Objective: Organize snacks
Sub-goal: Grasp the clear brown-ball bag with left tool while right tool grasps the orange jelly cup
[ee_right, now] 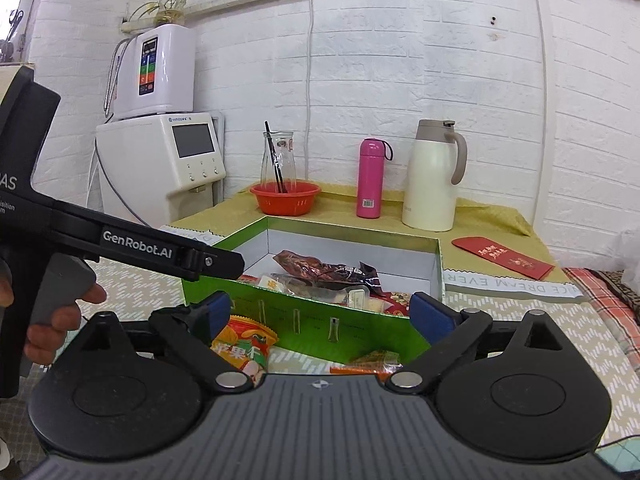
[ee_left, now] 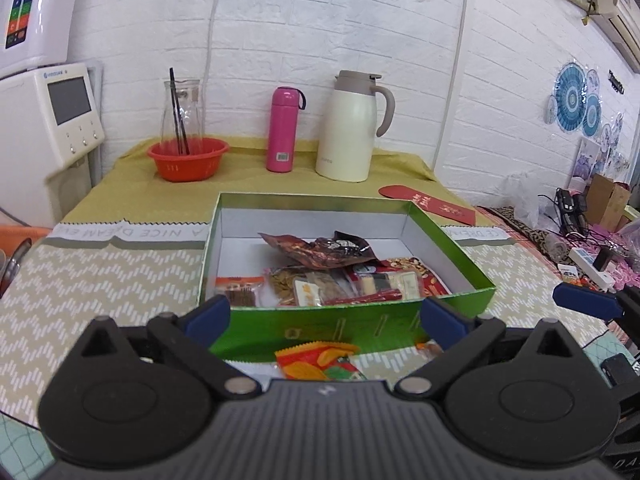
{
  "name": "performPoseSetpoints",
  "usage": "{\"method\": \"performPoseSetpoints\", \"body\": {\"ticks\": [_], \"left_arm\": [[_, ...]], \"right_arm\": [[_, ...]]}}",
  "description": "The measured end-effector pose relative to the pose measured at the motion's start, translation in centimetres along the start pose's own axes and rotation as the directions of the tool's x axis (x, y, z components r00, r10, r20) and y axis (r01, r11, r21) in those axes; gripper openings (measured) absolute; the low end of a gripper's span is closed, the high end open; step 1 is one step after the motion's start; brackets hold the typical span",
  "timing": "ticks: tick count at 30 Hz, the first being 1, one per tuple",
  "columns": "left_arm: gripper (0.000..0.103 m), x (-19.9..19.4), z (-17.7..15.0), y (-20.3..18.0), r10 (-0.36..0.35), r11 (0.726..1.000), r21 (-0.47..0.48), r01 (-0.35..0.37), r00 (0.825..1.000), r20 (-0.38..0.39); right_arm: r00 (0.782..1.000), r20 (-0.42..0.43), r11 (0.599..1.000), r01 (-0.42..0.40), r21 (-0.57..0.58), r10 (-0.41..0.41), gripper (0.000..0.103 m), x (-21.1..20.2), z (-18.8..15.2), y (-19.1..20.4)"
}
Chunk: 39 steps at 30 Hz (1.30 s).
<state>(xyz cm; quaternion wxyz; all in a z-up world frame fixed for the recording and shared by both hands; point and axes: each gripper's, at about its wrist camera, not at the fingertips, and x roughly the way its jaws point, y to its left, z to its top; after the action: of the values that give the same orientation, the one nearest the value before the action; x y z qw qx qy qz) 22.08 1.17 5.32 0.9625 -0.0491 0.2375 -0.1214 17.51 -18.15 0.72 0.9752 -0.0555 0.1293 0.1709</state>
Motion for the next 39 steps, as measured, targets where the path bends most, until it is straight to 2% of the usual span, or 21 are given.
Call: {"method": "performPoseSetpoints", "body": {"ticks": [4,8,13,20,21,22,25,30,32,34,36,38,39], "left_arm": [[0.101,-2.5,-2.2,-0.3,-0.060,0.998,0.004,0.060,0.998,-0.005],[0.101,-3.6,-4.9,-0.4,-0.090,0.996,0.015,0.091,0.995,-0.037],[0.101,-3.5,-8.1,0.3,-0.147,0.989,-0.021,0.146,0.980,-0.131],[0.101,-3.9,-8.7,-0.2,-0.205,0.979,-0.012,0.205,0.968,-0.144],[0.100,-3.8,-8.5,-0.6,-0.223,0.975,-0.009,0.224,0.964,-0.142],[0.100,-3.6,-8.2,-1.1,-0.244,0.969,-0.005,0.246,0.959,-0.144],[0.100,-2.6,-7.8,-3.0,-0.294,0.954,0.018,0.301,0.942,-0.164],[0.100,0.7,-7.2,-6.1,-0.316,0.944,0.031,0.329,0.926,-0.208],[0.096,2.1,-7.1,-6.9,-0.313,0.944,0.028,0.328,0.922,-0.228],[0.065,3.3,-7.1,-7.4,-0.312,0.944,0.022,0.328,0.915,-0.256],[0.063,4.5,-6.9,-7.5,-0.313,0.946,-0.004,0.325,0.906,-0.286],[0.061,5.1,-6.9,-7.6,-0.306,0.948,-0.013,0.317,0.905,-0.296],[0.056,5.2,-6.9,-7.6,-0.303,0.949,-0.010,0.315,0.905,-0.297]], "right_arm": [[0.999,0.016,0.999,0.042,-0.019,-0.042,0.103,-3.1,-1.7,0.2],[0.996,-0.044,0.997,0.072,0.009,-0.072,0.103,-4.6,-4.5,-0.2],[0.987,-0.158,0.998,0.033,0.060,-0.023,0.103,-4.2,-7.9,0.1],[0.980,-0.199,0.998,0.032,0.055,-0.021,0.103,-2.9,-9.1,0.8],[0.979,-0.204,0.998,0.035,0.060,-0.022,0.085,-2.8,-9.3,0.8],[0.979,-0.204,0.997,0.040,0.068,-0.026,0.076,-2.9,-9.6,0.6],[0.980,-0.196,0.995,0.047,0.084,-0.030,0.072,-3.6,-9.7,0.2],[0.980,-0.192,0.995,0.066,0.081,-0.050,0.072,-4.5,-10.1,-0.3],[0.980,-0.190,0.993,0.074,0.087,-0.057,0.073,-4.9,-10.3,-0.7],[0.980,-0.188,0.992,0.078,0.095,-0.059,0.074,-5.1,-10.4,-1.1],[0.981,-0.187,0.992,0.077,0.103,-0.057,0.075,-5.2,-10.6,-1.3],[0.982,-0.183,0.991,0.074,0.108,-0.053,0.076,-5.2,-10.7,-1.4],[0.982,-0.180,0.992,0.074,0.105,-0.054,0.076,-5.2,-10.8,-1.4]]}}
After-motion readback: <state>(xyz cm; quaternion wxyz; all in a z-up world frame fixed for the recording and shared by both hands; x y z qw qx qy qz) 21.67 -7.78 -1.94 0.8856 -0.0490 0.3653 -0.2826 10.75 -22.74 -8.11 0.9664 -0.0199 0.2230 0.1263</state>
